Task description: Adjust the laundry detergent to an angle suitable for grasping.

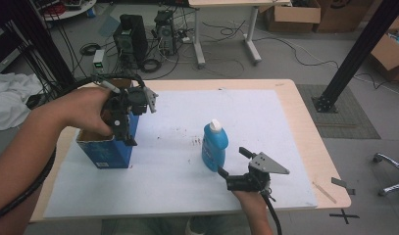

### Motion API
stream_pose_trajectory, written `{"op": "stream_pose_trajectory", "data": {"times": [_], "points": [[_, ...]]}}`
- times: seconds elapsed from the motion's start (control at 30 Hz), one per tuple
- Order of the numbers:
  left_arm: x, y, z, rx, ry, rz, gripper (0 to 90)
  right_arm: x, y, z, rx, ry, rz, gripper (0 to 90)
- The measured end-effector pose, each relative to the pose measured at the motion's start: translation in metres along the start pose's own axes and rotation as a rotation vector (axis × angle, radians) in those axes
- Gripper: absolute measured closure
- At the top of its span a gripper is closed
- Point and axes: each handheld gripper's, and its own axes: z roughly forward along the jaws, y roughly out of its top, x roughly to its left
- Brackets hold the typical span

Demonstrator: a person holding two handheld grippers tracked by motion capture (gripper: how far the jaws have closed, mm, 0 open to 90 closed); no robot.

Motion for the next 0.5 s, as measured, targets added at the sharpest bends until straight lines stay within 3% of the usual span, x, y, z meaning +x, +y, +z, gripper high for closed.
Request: {"op": "stream_pose_trajectory", "data": {"times": [0.5], "points": [[-0.002,0.0,-0.003,-0.006,0.005,0.002,0.1,0.008,-0.002,0.04,0.048,-0.038,0.004,0.0]]}}
